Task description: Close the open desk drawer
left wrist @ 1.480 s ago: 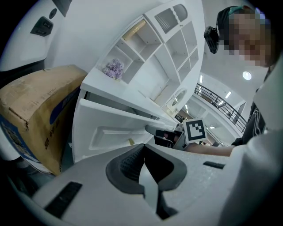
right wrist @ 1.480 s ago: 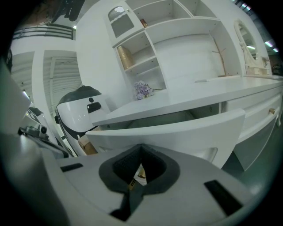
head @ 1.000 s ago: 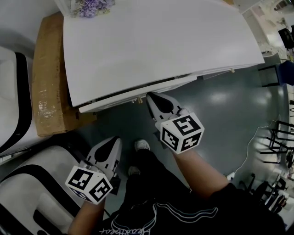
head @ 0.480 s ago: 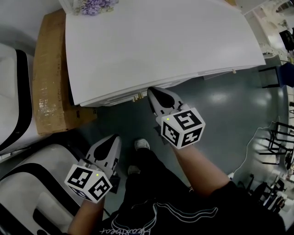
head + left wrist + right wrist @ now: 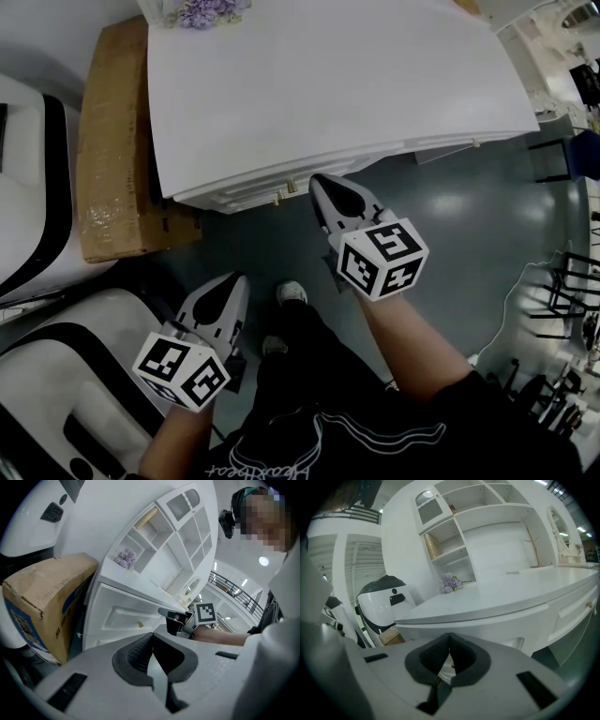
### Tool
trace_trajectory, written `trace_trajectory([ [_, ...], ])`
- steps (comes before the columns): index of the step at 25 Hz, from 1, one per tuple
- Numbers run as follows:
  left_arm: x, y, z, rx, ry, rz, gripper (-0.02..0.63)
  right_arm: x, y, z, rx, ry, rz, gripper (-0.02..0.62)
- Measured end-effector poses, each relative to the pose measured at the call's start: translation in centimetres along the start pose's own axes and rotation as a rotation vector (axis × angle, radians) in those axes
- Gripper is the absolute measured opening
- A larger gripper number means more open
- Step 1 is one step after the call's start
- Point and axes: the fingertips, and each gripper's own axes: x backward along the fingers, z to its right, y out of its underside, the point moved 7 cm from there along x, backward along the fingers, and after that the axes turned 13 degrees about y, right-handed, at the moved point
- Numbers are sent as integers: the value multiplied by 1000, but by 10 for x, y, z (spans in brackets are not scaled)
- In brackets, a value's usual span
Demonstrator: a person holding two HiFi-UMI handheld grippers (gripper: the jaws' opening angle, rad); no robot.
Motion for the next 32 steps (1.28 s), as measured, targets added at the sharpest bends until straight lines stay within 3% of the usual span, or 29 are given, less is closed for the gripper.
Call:
trace_trajectory([
  [7, 25, 0, 28, -43, 5, 38, 5, 59, -13, -29, -2, -99, 83, 6],
  [13, 56, -4, 66, -108, 17, 79, 5, 130, -25, -69, 71, -215, 152, 6],
  [20, 107, -6, 132, -208, 33, 133, 5, 226, -29, -113, 108, -346, 213, 6],
  [32, 169, -21, 245, -340, 141, 176, 5, 345, -44, -148, 87, -447, 272, 6],
])
